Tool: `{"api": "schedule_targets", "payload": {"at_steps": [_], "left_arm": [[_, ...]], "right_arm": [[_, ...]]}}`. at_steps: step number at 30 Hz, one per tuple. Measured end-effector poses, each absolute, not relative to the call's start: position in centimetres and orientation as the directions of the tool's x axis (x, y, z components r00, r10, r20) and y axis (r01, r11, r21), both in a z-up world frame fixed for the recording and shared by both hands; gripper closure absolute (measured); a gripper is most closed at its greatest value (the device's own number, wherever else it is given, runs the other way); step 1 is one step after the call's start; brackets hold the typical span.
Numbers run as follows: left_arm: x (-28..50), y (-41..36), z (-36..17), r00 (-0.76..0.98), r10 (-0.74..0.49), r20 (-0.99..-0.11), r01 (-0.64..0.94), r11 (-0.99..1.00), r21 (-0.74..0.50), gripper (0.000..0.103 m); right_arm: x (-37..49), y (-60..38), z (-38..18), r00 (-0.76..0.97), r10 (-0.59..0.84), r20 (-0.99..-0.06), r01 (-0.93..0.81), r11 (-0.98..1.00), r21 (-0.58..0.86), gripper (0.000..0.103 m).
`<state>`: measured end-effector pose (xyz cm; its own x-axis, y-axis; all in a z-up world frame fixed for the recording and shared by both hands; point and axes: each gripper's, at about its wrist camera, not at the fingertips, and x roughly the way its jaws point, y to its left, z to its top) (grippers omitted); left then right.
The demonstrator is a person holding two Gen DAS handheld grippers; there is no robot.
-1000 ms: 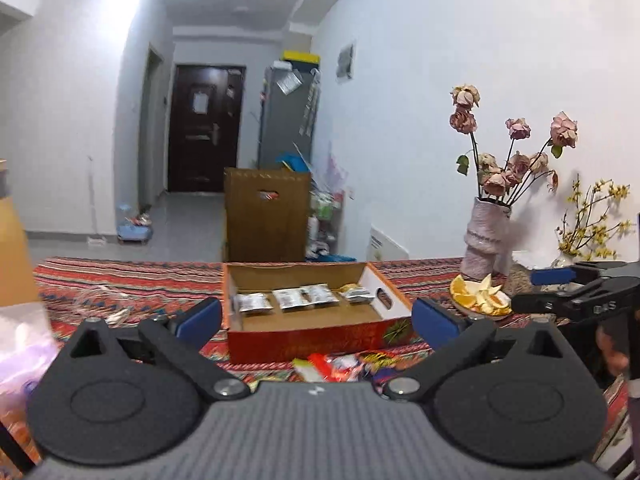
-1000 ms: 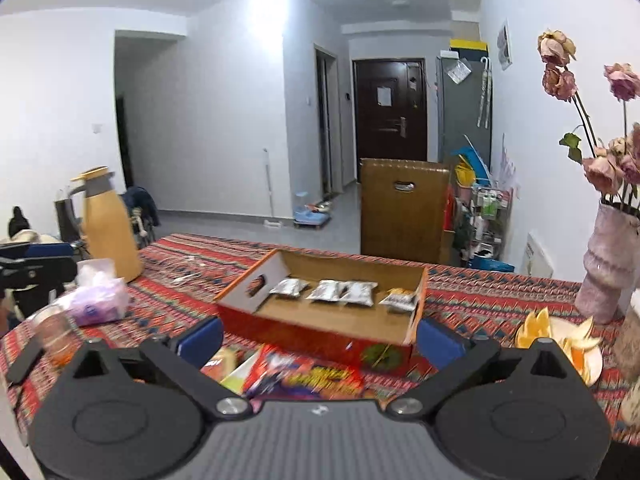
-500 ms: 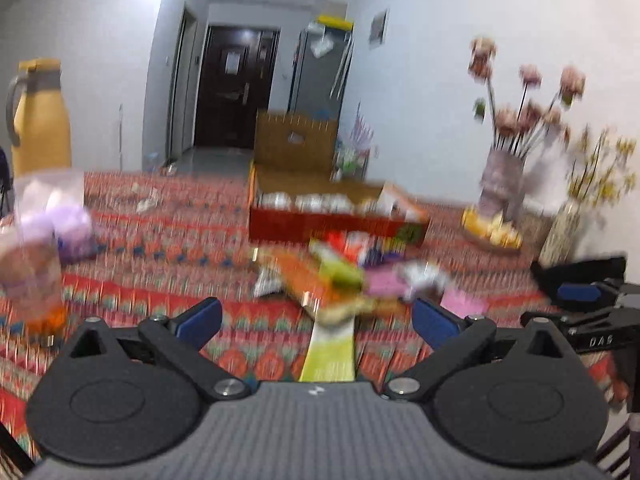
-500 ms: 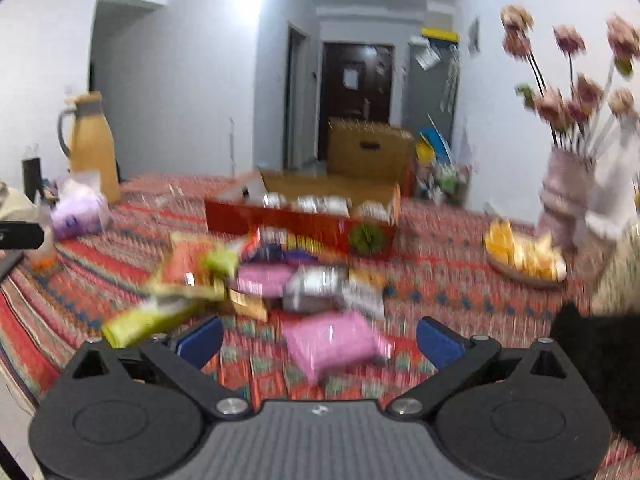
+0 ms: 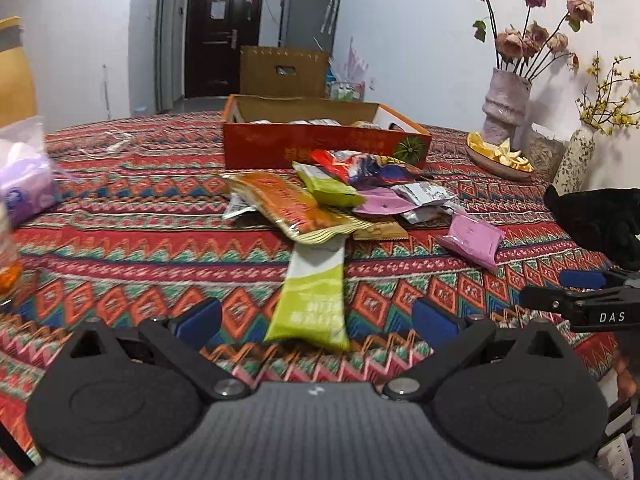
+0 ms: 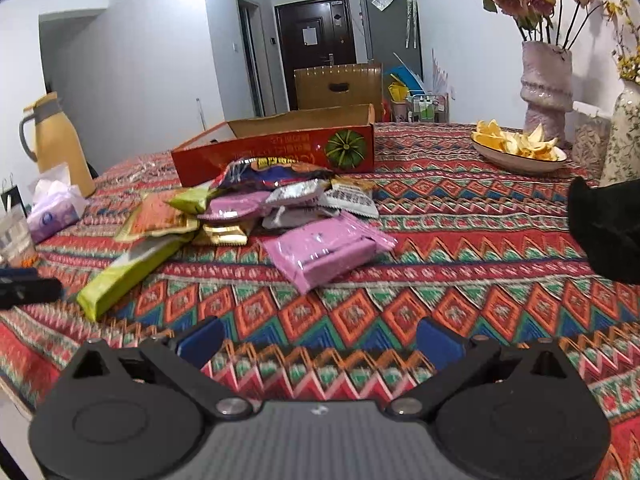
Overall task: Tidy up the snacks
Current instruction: 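Grasp a green packet with the left tool while the right tool grasps a pink packet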
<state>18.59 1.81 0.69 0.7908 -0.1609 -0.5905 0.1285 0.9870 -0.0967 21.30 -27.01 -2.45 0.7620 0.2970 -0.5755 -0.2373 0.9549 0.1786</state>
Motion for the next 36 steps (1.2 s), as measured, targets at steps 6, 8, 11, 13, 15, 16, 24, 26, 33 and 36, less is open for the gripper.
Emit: {"api": "schedule_targets", "payload": {"at_steps": [6, 8, 11, 13, 15, 16, 24, 26, 33, 36], "left_arm": [[23.2, 1.3, 0.4, 0.788, -0.138, -0.6, 0.105, 0.99, -0.09, 0.0], [24.7, 1.9, 0.7, 0.793, -0.133, -0.595, 0.085, 0.99, -0.109, 0.0], [27.3, 2.4, 1.1, 0.813, -0.142, -0.564, 0.089, 0.989, -0.12, 0.0], [29.5, 2.3, 1.0, 0.81, -0.101, -0.578, 0.064, 0.994, -0.084, 0.001], [31.4, 2.4, 0.7, 0.802, -0.07, -0.593, 0.036, 0.997, -0.069, 0.005], [32.3, 2.4, 0.6, 0.796, -0.052, -0.604, 0.014, 0.998, -0.066, 0.01], [35.3, -1.0, 1.4, 0.803, -0.134, -0.58, 0.141, 0.989, -0.033, 0.022], [36.9, -2.3, 0.7, 0.756, -0.128, -0.642, 0.166, 0.986, -0.002, 0.04], [39.7, -3.6, -0.8, 0.725, -0.118, -0.679, 0.156, 0.988, -0.005, 0.06], [38.8, -3.5, -0.6, 0.728, -0.091, -0.68, 0.126, 0.992, 0.003, 0.065]], "right_arm": [[26.7, -25.7, -3.1, 0.73, 0.33, -0.599, -0.219, 0.942, 0.253, 0.0], [28.8, -25.4, -3.3, 0.724, 0.335, -0.603, -0.196, 0.938, 0.287, 0.0], [31.4, -24.7, -3.4, 0.731, 0.331, -0.597, -0.173, 0.936, 0.307, 0.0], [32.8, -23.8, -3.3, 0.736, 0.309, -0.602, -0.174, 0.946, 0.272, 0.001], [33.7, -23.0, -3.4, 0.739, 0.278, -0.613, -0.184, 0.96, 0.213, 0.012], [33.9, -22.7, -3.5, 0.743, 0.259, -0.617, -0.184, 0.966, 0.185, 0.018], [33.5, -23.0, -3.9, 0.749, 0.167, -0.641, -0.186, 0.982, 0.038, 0.041], [33.5, -23.5, -3.8, 0.751, 0.15, -0.643, -0.176, 0.984, 0.024, 0.041], [33.9, -24.9, -4.0, 0.756, 0.16, -0.635, -0.166, 0.985, 0.051, 0.039], [34.1, -24.5, -4.0, 0.755, 0.169, -0.633, -0.188, 0.981, 0.039, 0.042]]}}
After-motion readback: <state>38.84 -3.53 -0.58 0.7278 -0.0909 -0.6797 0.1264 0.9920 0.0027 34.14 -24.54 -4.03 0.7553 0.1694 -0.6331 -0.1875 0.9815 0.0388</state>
